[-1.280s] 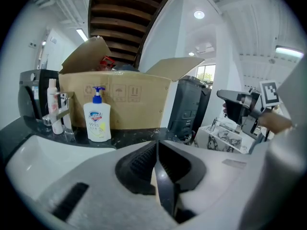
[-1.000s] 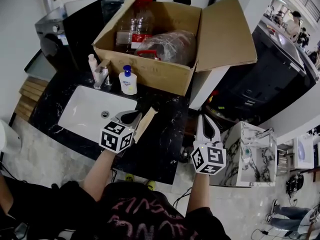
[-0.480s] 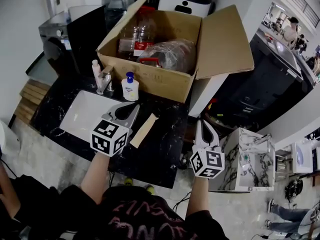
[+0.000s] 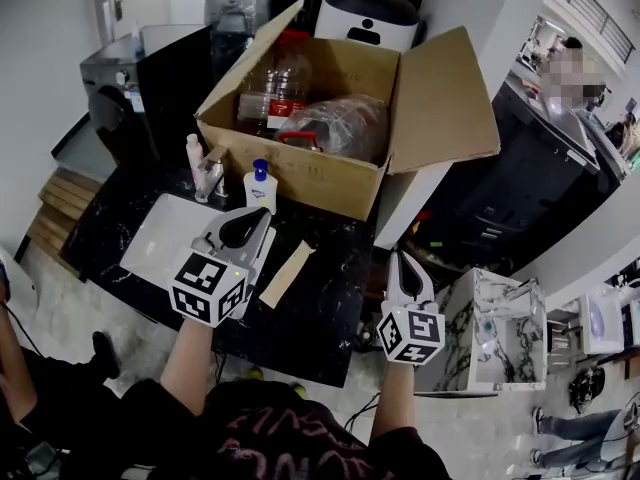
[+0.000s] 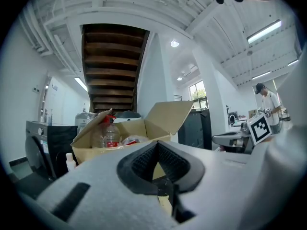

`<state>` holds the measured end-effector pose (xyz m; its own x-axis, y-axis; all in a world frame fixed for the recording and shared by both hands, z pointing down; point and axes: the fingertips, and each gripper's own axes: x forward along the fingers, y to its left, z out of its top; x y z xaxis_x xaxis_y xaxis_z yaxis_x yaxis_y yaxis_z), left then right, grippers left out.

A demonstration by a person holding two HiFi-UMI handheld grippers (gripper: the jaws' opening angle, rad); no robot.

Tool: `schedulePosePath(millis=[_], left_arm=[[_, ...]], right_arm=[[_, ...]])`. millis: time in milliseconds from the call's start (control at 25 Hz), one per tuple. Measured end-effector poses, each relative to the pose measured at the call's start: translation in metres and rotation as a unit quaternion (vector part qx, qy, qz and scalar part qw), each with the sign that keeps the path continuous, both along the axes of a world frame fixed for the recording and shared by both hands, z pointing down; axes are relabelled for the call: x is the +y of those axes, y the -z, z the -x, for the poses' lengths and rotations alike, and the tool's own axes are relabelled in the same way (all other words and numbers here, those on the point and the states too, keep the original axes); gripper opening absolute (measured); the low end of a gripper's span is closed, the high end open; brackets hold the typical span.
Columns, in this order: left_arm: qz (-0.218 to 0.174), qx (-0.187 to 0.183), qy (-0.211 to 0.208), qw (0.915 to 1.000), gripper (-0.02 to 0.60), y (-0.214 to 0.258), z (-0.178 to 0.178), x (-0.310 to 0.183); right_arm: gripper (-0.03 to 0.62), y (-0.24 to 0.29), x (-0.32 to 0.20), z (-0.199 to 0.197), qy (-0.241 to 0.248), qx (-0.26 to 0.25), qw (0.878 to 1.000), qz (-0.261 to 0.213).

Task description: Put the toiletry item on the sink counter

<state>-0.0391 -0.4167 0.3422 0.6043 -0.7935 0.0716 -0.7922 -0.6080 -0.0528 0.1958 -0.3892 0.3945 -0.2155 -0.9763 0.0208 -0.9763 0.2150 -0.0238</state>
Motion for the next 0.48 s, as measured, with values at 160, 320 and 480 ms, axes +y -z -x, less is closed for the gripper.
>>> schedulePosePath(millis=[160, 320, 480], left_arm=[[-0.007, 0.009, -0.001, 0.9999, -0.002, 0.0044, 0.0033, 0.0022], [-0.008, 0.024, 0.002, 0.9997, -0.002, 0.0064, 0.0079, 0.0032], [-0.014, 0.033, 0.005, 0.9994, -0.002, 0.0082, 0.0108, 0.0044]], right_arm=[[0.011, 0.0036, -0.0002, 0.0009, -0.001, 0.003, 1.000, -0.002], [0.011, 0.0070, -0.0007, 0.0050, 0.004, 0.012, 1.000, -0.005], [0.011, 0.0090, 0.0003, 0.0037, -0.002, 0.019, 1.000, -0.011]])
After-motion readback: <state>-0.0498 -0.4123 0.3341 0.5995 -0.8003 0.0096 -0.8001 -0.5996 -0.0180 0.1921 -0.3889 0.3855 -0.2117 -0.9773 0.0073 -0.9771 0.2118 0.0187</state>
